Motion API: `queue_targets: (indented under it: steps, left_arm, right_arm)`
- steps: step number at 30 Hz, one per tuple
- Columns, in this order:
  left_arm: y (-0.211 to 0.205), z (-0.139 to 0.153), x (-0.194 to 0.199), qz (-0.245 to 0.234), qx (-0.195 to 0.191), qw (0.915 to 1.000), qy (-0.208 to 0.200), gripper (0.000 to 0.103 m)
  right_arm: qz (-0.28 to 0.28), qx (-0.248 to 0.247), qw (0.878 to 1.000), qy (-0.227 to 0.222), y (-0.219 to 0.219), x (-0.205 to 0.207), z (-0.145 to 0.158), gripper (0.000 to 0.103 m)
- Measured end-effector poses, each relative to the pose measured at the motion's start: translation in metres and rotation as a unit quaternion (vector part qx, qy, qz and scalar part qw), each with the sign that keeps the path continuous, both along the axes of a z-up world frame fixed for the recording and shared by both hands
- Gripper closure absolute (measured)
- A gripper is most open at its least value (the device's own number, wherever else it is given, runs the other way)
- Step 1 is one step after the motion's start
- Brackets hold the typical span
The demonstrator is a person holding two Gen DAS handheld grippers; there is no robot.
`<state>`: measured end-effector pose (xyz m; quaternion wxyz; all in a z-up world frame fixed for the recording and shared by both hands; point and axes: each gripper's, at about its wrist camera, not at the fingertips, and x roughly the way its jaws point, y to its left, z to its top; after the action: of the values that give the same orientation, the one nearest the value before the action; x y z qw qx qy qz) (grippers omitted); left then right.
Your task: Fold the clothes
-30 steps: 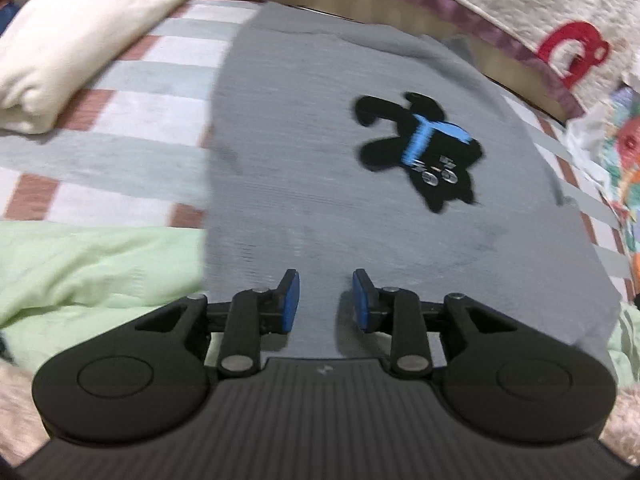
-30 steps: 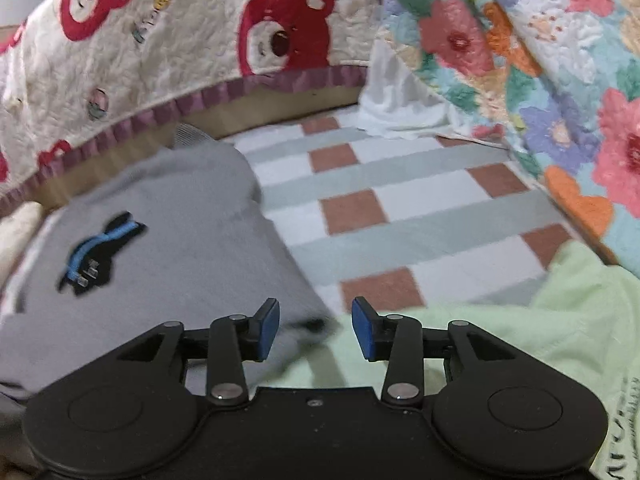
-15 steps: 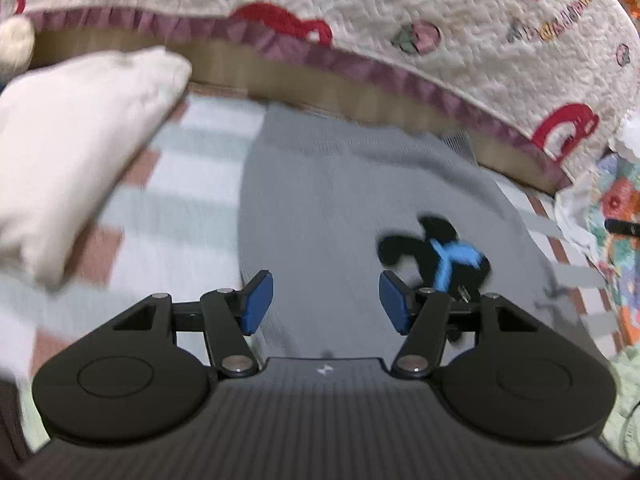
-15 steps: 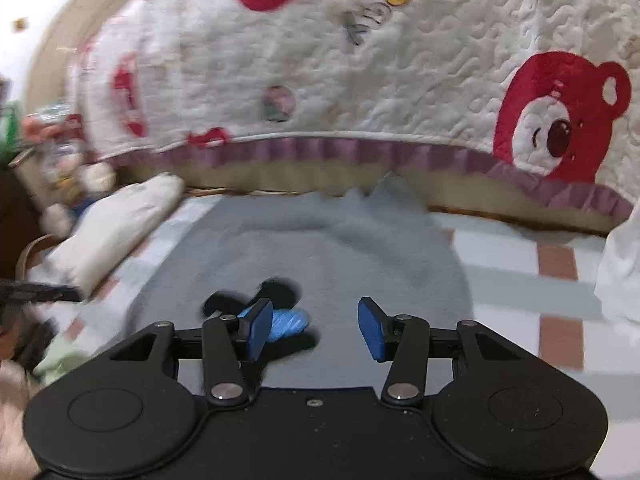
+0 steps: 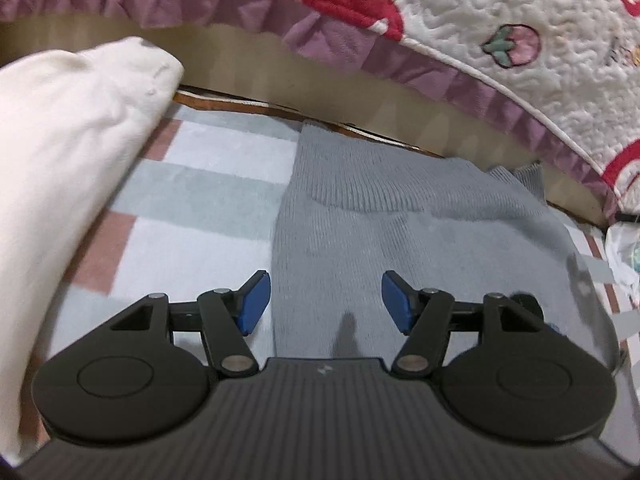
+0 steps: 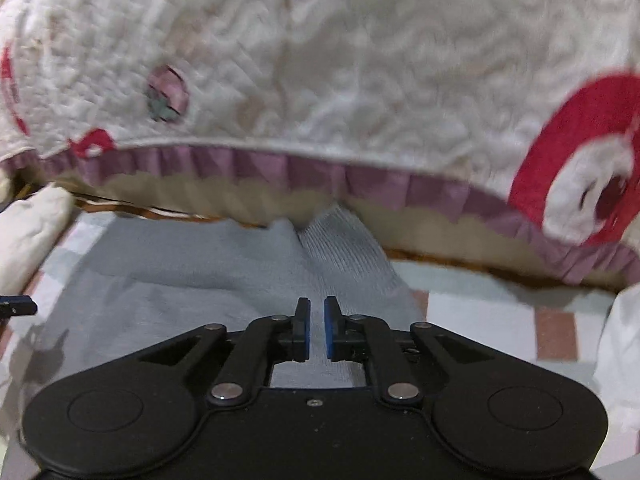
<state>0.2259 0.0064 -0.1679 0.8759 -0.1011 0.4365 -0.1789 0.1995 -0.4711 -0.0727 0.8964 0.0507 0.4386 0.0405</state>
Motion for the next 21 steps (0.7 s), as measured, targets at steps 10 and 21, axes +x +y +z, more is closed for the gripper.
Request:
queue_targets:
  steps: [10, 21]
  left_arm:
    - [-0.024, -0.037, 0.081, -0.059, 0.013, 0.9982, 0.006, 0.039]
    - [-0.058, -0.049, 0.107, -0.041, -0.028, 0.9987, -0.008, 0.078]
  right_arm:
    - [0.036, 0.053, 0.996, 0.069, 0.004, -0.029, -0.052, 0.080]
    - [0.011, 0.055, 0.994, 0.093, -0.022, -0.020, -0.042, 0.069]
